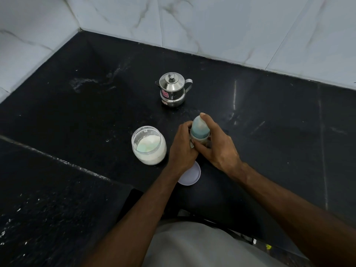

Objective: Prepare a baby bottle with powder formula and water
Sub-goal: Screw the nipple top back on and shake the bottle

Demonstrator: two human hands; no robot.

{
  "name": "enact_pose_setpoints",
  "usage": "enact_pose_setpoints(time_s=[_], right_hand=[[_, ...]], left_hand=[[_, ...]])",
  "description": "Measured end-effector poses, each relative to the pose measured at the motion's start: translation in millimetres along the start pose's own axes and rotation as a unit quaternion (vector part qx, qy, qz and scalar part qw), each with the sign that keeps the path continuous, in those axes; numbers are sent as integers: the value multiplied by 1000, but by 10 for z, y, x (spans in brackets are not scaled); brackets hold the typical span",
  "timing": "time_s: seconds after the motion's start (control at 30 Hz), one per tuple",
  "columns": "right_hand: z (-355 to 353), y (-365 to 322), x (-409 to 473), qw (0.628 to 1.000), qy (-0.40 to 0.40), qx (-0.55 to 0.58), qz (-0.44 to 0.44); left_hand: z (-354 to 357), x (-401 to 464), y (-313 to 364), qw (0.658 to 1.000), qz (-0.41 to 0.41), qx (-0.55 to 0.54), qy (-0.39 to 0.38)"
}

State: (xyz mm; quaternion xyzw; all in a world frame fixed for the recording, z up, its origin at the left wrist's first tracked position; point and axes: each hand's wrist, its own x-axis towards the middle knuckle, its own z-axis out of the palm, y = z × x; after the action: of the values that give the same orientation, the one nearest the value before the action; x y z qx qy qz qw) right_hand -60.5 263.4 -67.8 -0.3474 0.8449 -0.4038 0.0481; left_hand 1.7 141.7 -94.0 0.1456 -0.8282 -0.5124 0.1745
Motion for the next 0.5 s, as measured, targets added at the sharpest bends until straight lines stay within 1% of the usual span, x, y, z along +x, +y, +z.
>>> enact_pose_setpoints(time_s=[0.2, 0.4, 0.5], right_hand=[[-1, -25, -29, 1000, -10, 16, 14], [-86, -39, -12, 999, -24, 41, 8], [-193, -25, 46, 996, -31, 89, 10]], left_hand=[[-21, -5, -23, 1000, 1, 0, -15], [-158, -15, -86, 997, 7, -30, -64], [-190, -117, -104, 998, -12, -41, -53]])
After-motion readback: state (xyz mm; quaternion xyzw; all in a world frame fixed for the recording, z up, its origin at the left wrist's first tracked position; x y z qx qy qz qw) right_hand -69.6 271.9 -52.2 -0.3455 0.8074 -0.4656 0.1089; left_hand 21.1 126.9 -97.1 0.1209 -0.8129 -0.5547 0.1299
